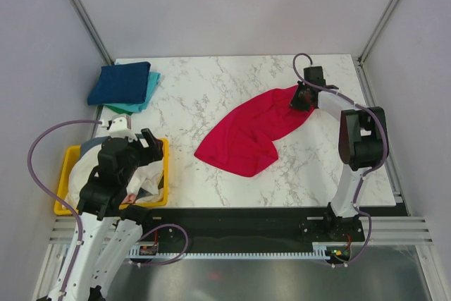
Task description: Fold and stack the t-shirts
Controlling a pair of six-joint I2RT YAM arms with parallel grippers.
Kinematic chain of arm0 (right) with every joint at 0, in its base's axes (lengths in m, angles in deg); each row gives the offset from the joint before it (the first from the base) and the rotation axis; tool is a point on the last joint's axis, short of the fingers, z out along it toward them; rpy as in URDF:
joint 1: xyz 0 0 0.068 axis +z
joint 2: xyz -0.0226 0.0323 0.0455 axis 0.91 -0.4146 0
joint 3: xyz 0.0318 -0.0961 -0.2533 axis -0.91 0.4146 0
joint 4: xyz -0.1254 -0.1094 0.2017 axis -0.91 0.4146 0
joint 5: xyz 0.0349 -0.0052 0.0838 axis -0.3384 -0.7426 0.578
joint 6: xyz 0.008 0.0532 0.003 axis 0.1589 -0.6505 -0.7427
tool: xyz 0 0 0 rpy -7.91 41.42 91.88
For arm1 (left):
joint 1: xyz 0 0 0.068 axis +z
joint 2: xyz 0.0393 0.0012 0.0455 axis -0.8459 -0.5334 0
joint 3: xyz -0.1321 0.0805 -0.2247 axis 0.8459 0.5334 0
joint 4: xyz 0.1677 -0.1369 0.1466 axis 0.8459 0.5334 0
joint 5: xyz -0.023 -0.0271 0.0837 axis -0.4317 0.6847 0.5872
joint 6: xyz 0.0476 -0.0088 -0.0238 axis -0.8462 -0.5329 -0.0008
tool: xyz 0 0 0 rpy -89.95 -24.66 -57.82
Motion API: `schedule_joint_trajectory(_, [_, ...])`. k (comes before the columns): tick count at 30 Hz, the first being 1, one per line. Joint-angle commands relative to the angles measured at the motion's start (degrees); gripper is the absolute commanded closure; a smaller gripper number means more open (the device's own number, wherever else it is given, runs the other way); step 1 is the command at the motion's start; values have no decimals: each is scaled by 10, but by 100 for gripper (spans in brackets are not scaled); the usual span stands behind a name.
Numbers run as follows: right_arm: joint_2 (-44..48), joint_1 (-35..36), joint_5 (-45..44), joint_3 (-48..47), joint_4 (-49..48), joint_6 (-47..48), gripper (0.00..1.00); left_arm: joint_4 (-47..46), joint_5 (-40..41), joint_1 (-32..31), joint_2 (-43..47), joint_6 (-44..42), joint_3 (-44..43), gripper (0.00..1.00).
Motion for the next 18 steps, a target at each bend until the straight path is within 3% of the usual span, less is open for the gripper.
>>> schedule_joint_trajectory(1, [58, -2, 15, -53, 23, 6, 99, -23, -7, 6, -3, -25, 0, 14])
schedule_joint_trajectory(6, [111, -2, 36, -151, 88, 19, 100, -23, -8, 6, -2, -24, -1, 14])
schedule_joint_trajectory(10, [146, -2, 51, -192, 133, 34, 94, -23, -14, 6, -8, -23, -3, 15])
schedule_joint_trajectory(14, [180, -2, 67, -148, 148, 45, 89, -23, -15, 7, -9, -23, -5, 15])
schedule_joint_trajectory(16, [189, -2, 78, -114, 139, 47, 79, -23, -12, 7, -6, -23, -4, 16])
schedule_joint_trajectory(18, [199, -2, 87, -63, 120, 47, 75, -23, -11, 7, -6, -23, -4, 16])
